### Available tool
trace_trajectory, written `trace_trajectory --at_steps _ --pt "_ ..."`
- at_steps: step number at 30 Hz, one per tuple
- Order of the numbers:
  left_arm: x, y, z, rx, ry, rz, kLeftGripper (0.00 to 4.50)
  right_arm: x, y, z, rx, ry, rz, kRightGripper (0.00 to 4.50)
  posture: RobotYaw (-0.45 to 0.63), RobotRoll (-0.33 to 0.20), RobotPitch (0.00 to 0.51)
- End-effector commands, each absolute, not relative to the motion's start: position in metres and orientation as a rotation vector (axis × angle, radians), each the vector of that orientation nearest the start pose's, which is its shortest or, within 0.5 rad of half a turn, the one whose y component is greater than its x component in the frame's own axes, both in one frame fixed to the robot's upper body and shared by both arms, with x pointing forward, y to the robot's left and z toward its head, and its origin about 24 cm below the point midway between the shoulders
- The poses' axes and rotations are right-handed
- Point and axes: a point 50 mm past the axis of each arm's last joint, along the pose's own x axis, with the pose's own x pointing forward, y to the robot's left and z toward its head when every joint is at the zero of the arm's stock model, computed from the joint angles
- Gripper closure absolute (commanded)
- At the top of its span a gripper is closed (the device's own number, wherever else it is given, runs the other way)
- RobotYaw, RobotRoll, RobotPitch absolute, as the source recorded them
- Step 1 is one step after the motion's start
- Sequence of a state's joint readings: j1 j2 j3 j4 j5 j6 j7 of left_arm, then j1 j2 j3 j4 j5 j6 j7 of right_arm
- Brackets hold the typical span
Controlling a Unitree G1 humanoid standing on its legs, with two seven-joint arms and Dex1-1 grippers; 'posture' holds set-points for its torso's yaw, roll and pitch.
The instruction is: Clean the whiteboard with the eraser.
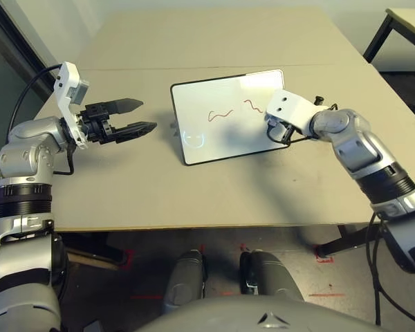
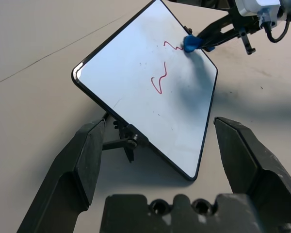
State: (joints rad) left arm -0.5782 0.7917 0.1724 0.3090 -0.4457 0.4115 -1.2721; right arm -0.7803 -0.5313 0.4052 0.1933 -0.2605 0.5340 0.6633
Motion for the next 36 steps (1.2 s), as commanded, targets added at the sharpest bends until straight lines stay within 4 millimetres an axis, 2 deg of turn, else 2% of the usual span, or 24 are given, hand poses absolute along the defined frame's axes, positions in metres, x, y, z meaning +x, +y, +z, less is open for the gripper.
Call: trace_trajectory --at_steps 1,9,23,29,36 --pt "0.305 0.267 0.192 0.165 0.103 -1.008 0.0 0.359 -0.134 0.157 -0.967 0.268 0.64 4.41 0.23 0.0 0.073" --pt "0.303 0.266 0.191 0.16 0.102 -1.009 0.0 0.362 -0.116 0.156 -0.969 0.25 0.687 4.41 0.24 0.0 0.073" --pt "0.307 0.263 0.191 0.159 0.099 -1.018 0.0 0.359 -0.16 0.143 -1.009 0.368 0.624 4.43 0.21 0.0 0.078" --pt "0.308 0.261 0.191 0.157 0.098 -1.024 0.0 0.357 -0.175 0.143 -1.013 0.393 0.591 4.43 0.21 0.0 0.08" --pt "0.309 0.26 0.19 0.155 0.099 -1.028 0.0 0.357 -0.172 0.147 -1.004 0.378 0.598 4.43 0.21 0.0 0.082"
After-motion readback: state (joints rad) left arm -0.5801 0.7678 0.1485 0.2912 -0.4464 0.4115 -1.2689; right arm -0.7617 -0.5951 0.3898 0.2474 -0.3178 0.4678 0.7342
